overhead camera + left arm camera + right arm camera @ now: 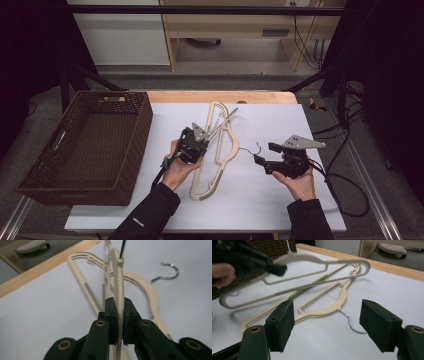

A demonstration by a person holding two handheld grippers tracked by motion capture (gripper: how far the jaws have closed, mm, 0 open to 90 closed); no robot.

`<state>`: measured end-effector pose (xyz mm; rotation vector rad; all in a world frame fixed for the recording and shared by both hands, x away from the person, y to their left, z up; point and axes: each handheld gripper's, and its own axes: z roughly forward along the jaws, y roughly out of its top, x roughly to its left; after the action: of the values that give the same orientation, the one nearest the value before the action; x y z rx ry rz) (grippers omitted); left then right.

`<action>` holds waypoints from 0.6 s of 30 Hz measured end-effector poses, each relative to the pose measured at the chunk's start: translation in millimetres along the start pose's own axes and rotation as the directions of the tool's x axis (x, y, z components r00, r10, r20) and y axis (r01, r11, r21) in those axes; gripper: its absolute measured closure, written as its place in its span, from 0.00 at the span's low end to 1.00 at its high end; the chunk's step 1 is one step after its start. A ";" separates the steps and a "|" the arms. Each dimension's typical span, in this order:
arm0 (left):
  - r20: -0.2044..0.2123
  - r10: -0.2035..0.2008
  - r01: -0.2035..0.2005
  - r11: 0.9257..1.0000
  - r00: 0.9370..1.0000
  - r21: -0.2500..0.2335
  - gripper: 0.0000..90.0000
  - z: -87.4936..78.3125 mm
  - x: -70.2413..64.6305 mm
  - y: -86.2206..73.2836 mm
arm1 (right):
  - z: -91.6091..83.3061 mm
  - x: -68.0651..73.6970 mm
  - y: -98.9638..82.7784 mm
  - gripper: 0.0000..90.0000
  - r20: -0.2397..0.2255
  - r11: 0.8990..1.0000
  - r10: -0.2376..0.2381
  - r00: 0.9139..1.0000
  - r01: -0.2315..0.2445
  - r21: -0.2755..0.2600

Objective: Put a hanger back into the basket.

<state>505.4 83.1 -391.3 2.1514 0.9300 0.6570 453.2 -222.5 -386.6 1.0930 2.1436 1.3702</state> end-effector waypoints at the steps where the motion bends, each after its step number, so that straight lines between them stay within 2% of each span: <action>1: -0.005 -0.012 0.012 1.000 1.000 -0.009 0.95 -2.2 5.7 -1.2 | -0.3 -0.4 -2.0 0.29 0.001 1.000 -0.001 1.000 0.001 0.003; 2: -0.005 -0.012 0.012 1.000 1.000 -0.009 0.95 -2.2 5.7 -1.2 | -0.3 -0.4 -2.0 0.29 0.001 1.000 -0.001 1.000 0.001 0.003; 3: 0.003 -0.043 0.043 0.999 0.999 -0.023 0.95 -7.4 16.9 -4.0 | -1.4 -0.9 -5.8 0.28 0.005 1.000 0.006 1.000 -0.006 0.001; 5: -0.002 -0.075 0.074 0.996 0.997 -0.049 0.95 -13.0 25.0 -7.3 | -3.2 -1.3 -7.8 0.26 0.012 1.000 0.012 1.000 -0.012 -0.001; 8: -0.013 -0.078 0.077 0.995 0.997 -0.059 0.95 -21.0 32.2 -10.5 | -6.2 -1.7 -9.1 0.25 0.016 1.000 0.011 1.000 -0.011 -0.015; 9: -0.009 -0.096 0.095 0.992 0.995 -0.084 0.95 -29.7 37.8 -13.2 | -7.4 -1.4 -9.1 0.24 0.014 1.000 0.009 1.000 -0.009 -0.019; 14: 0.026 -0.136 0.138 0.980 0.990 -0.145 0.95 -57.4 50.1 -14.5 | -10.9 0.5 -9.7 0.20 0.011 0.999 0.006 1.000 -0.005 -0.042; 18: 0.084 -0.135 0.148 0.972 0.987 -0.182 0.95 -82.6 56.7 -10.6 | -11.9 1.7 -11.3 0.15 0.020 0.999 -0.008 1.000 0.009 -0.049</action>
<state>480.6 164.5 -337.4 1.9104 0.9349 0.5703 439.7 -230.8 -391.0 1.0733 2.0876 1.3951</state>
